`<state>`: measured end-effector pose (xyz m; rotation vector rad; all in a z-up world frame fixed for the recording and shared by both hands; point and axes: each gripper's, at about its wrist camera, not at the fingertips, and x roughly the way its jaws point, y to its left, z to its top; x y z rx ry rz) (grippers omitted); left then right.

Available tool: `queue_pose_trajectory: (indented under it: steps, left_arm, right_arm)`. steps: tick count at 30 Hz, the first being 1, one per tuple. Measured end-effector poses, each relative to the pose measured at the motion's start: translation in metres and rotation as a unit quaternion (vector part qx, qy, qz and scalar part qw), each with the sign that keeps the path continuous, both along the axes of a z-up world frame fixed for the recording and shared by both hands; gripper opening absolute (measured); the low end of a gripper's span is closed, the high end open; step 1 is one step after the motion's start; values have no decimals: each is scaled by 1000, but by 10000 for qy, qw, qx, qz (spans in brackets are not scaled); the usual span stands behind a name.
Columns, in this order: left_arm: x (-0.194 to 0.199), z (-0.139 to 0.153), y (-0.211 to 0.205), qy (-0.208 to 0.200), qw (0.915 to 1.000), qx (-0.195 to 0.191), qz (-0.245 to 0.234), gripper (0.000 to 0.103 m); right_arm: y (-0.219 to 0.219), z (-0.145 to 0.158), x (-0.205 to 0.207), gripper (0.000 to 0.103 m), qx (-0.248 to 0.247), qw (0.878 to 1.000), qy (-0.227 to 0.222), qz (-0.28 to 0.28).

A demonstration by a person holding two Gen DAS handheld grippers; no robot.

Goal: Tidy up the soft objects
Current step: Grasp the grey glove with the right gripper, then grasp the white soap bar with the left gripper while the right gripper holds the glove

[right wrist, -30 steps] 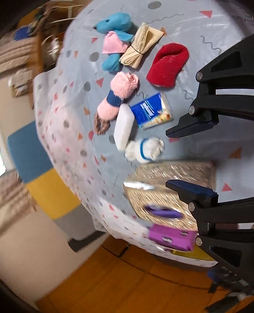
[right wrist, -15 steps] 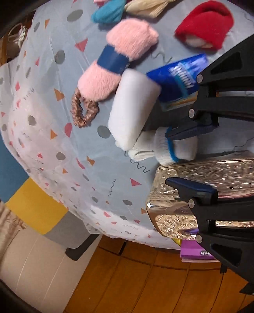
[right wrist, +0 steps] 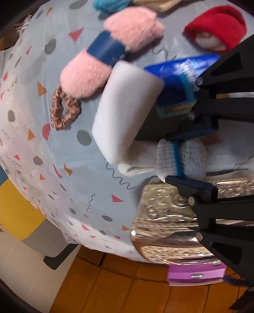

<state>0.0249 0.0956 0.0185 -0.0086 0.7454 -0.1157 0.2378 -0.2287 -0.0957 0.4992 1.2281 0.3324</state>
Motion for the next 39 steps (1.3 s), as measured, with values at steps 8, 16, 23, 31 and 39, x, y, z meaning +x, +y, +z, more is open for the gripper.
queue_pose_trajectory:
  steps: [8, 16, 23, 31, 39]
  left_arm:
    - [31, 45, -57, -340, 9960, -140, -812, 84]
    - [108, 49, -151, 911, 9724, -1307, -1708, 81]
    - [181, 11, -234, 2029, 9510, -1722, -1573, 63]
    - [227, -56, -262, 3043, 9339, -1784, -581, 66]
    - [245, -90, -265, 3333, 9265, -1743, -145, 70]
  right_arm:
    - [-10, 8, -54, 35, -699, 9955, 141, 625]
    - [-32, 12, -82, 35, -1032, 9933, 43, 520]
    - [-59, 9, -101, 36, -824, 9957, -28, 414]
    - [-75, 9, -106, 36, -702, 9970, -13, 339]
    - [-71, 9, -103, 36, -715, 9969, -6, 316]
